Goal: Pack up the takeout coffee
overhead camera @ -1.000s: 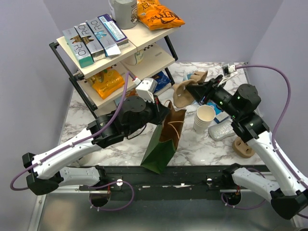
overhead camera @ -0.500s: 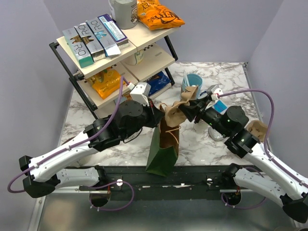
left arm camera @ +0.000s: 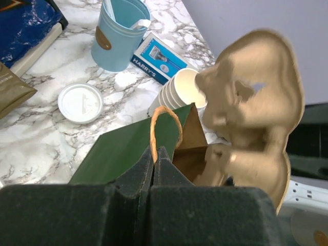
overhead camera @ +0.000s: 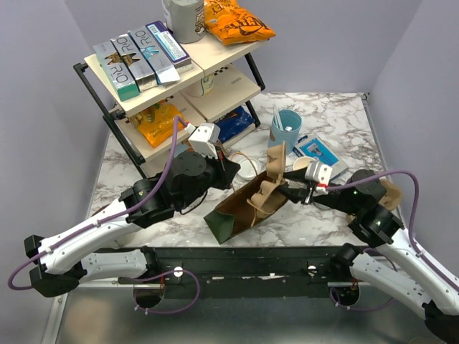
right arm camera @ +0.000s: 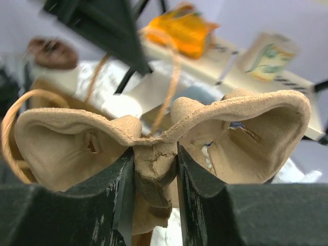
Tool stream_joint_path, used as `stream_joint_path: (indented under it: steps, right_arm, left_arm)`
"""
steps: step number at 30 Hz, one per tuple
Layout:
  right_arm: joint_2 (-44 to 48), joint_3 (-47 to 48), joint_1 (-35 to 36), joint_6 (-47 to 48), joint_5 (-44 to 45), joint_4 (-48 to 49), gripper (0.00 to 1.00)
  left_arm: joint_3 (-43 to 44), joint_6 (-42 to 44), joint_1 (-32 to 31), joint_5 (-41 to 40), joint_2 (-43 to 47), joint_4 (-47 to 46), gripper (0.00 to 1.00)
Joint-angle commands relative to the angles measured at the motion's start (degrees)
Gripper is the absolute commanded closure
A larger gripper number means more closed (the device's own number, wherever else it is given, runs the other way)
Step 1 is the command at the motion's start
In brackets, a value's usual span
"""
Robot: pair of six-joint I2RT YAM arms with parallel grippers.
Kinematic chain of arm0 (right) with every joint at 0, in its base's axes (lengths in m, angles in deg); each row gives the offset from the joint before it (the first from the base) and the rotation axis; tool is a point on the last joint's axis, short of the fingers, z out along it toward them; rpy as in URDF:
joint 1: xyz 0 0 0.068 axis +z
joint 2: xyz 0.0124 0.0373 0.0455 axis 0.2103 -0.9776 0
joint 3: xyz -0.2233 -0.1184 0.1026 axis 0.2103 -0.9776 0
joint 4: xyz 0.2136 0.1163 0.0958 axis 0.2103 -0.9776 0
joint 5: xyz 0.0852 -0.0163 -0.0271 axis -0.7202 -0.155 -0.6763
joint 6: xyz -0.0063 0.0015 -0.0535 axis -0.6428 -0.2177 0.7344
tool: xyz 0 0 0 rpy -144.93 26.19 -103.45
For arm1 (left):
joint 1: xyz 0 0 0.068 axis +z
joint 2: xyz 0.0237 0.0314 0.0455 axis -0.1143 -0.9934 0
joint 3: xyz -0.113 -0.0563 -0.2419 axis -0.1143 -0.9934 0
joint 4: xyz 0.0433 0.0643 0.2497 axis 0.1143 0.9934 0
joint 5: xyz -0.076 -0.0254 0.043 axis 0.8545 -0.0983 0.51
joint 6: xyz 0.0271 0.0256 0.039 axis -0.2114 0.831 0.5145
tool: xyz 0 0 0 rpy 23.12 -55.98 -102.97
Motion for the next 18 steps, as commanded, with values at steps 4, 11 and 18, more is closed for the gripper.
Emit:
stream_joint_path:
  steps: [4, 11, 18]
  right_arm:
    - [3.26, 1.76, 0.38, 11.67, -17.60, -11.99, 0.62]
    - [4.85, 1.05, 0.38, 15.53, -21.39, -18.31, 0.62]
    - [6.69, 1.93, 0.38, 20.37, -23.58, -23.94, 0.62]
  left_arm:
    - [3.85, -2.71, -0.10, -11.03, -1.35, 6.47, 1.00]
    - [8.77, -11.32, 1.91, -21.07, -5.04, 18.87, 1.00]
    - [8.86, -13.44, 4.64, -19.84, -4.43, 21.94, 1.00]
